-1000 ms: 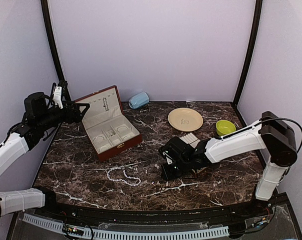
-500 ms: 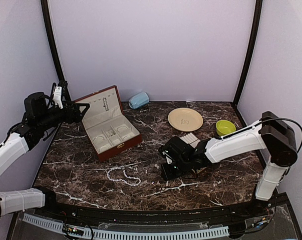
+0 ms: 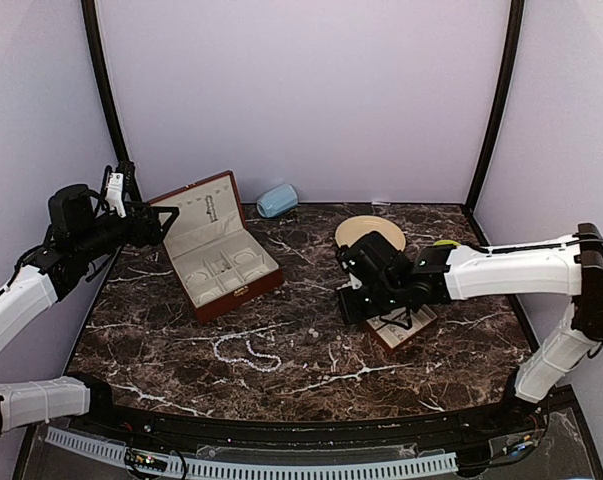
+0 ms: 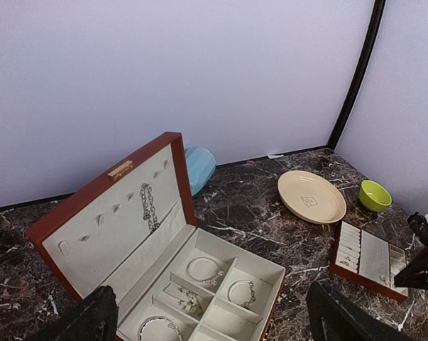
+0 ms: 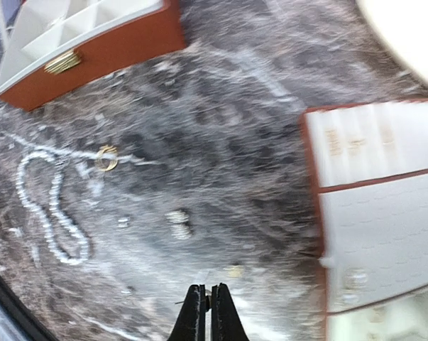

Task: Organize the mixed jewelry
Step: Pick up the earring from the center of the board, then place the earring in the earring holder.

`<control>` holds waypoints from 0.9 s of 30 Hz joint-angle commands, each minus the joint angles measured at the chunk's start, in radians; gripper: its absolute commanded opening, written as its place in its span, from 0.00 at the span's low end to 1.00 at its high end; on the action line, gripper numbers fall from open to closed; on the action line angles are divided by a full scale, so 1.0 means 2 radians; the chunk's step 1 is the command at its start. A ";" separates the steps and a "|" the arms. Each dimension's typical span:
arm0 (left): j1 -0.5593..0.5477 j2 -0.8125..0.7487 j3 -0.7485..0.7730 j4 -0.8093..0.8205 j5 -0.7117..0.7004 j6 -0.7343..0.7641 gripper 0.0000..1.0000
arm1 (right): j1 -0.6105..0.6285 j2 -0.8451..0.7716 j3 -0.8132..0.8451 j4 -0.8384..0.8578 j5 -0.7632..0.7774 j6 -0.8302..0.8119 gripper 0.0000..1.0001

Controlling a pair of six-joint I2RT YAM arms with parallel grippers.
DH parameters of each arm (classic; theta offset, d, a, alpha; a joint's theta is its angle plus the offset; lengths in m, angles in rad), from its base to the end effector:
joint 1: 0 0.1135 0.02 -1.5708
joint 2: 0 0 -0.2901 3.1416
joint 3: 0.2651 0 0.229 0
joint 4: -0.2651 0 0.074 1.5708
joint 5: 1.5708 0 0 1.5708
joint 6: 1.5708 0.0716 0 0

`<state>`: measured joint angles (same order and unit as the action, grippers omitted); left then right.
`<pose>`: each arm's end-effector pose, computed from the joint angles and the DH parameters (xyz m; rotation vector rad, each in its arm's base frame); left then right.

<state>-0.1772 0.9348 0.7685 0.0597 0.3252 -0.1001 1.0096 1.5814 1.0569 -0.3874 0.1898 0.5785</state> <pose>0.2092 -0.0607 0.3544 0.3116 1.6656 -0.4806 0.1885 0.2745 0.2307 -0.4576 2.4727 0.4452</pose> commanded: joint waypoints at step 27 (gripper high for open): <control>-0.001 -0.011 0.001 -0.001 -0.025 -0.008 0.95 | -0.114 0.015 0.024 -0.144 0.114 -0.082 0.00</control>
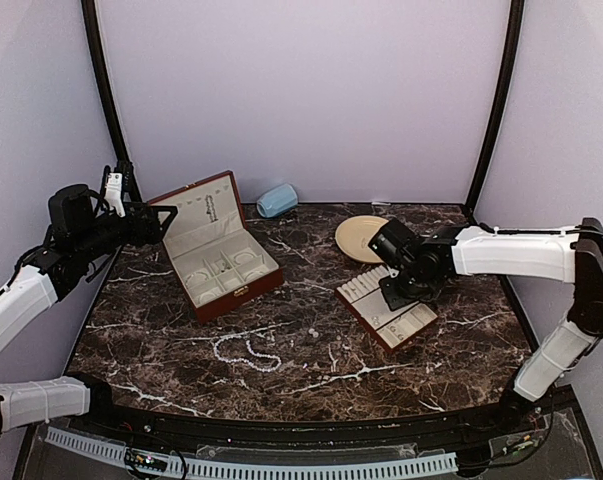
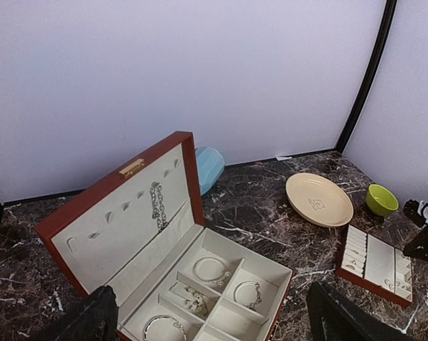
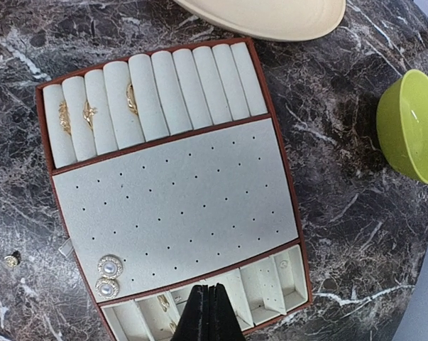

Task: Organize the mixed jewelry
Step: Place the earring in the earring holder.

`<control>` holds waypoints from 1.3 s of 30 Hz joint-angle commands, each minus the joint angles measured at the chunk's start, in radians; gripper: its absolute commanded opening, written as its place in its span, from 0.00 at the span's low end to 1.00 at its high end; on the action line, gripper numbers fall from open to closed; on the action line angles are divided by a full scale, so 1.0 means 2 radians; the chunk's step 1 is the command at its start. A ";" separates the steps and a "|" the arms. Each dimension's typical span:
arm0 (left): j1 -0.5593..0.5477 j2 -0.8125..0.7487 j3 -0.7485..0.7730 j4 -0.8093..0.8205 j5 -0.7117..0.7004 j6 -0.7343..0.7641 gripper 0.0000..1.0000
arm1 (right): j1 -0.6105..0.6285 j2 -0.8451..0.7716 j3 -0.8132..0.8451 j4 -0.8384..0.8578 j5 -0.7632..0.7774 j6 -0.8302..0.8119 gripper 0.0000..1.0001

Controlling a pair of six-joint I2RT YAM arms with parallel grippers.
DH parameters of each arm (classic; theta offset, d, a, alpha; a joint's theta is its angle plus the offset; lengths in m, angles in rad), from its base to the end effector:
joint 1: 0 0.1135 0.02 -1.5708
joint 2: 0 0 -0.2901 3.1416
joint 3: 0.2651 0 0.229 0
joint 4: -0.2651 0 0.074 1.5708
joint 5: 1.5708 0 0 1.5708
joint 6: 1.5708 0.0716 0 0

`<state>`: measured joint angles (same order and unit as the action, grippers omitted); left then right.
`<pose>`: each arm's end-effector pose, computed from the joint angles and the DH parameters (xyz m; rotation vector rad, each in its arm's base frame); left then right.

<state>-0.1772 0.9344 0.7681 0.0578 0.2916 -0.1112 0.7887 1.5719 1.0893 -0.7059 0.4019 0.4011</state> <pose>0.2102 -0.0586 0.3540 0.2768 1.6729 -0.4610 0.2286 0.1903 0.2244 -0.4002 2.5716 -0.1567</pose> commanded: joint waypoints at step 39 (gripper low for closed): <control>-0.001 -0.014 0.001 -0.005 -0.016 0.000 0.95 | 0.015 0.078 -0.009 0.075 -0.016 0.029 0.16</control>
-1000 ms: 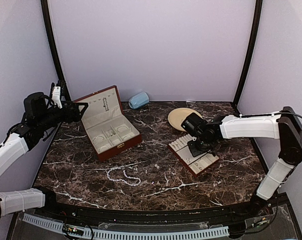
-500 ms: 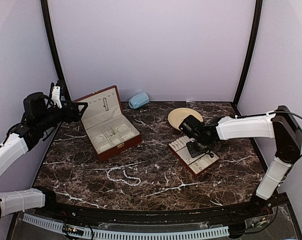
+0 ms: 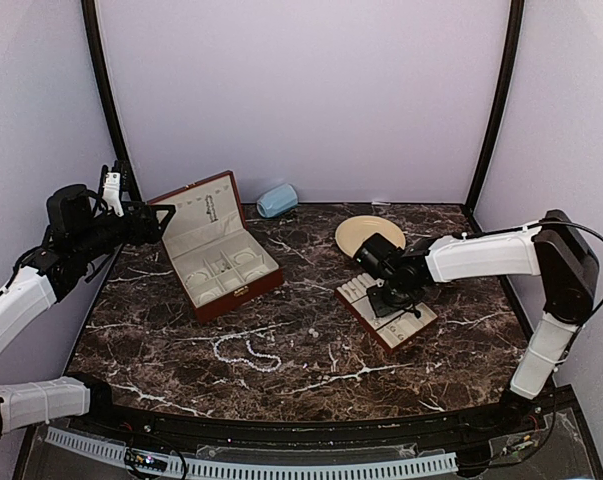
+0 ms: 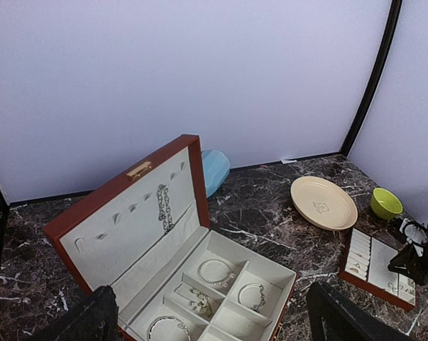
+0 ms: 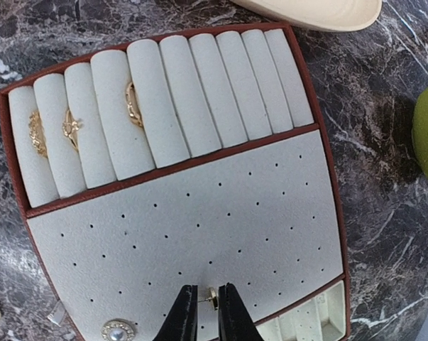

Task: Organize the mixed jewelry
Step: Place the earring in the earring holder.

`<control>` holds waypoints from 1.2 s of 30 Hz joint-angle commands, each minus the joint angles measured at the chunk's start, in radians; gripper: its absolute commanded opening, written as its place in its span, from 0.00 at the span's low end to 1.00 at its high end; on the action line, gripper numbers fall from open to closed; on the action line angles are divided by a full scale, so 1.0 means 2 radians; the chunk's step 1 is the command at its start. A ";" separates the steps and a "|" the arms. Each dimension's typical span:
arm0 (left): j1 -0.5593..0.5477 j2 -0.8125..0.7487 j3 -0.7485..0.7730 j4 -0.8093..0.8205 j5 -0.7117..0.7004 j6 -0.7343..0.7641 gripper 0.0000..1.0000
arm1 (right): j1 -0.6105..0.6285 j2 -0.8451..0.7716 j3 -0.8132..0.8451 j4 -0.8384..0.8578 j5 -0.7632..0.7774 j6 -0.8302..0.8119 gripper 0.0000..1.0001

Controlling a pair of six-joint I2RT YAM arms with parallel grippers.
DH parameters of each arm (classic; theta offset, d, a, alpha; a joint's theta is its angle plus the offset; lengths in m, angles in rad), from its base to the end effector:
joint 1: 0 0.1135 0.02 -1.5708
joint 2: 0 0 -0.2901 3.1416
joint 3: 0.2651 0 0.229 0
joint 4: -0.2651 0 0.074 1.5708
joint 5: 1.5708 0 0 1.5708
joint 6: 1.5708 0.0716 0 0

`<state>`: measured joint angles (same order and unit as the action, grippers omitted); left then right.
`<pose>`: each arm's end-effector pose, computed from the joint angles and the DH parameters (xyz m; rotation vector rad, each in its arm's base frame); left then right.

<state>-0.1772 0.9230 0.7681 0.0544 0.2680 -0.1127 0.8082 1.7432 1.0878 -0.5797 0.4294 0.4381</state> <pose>0.2082 -0.0565 0.3557 0.2580 1.6669 -0.4420 0.2477 0.2161 0.1808 -0.3863 2.5890 -0.2045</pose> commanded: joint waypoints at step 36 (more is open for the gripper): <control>-0.001 -0.008 0.000 -0.003 -0.005 0.002 0.95 | -0.149 -0.097 -0.146 0.201 -0.307 0.087 0.20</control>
<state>-0.1772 0.9230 0.7681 0.0540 0.2668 -0.1123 0.5167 1.5436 0.8104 -0.2264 -0.1623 0.6079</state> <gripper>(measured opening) 0.955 0.211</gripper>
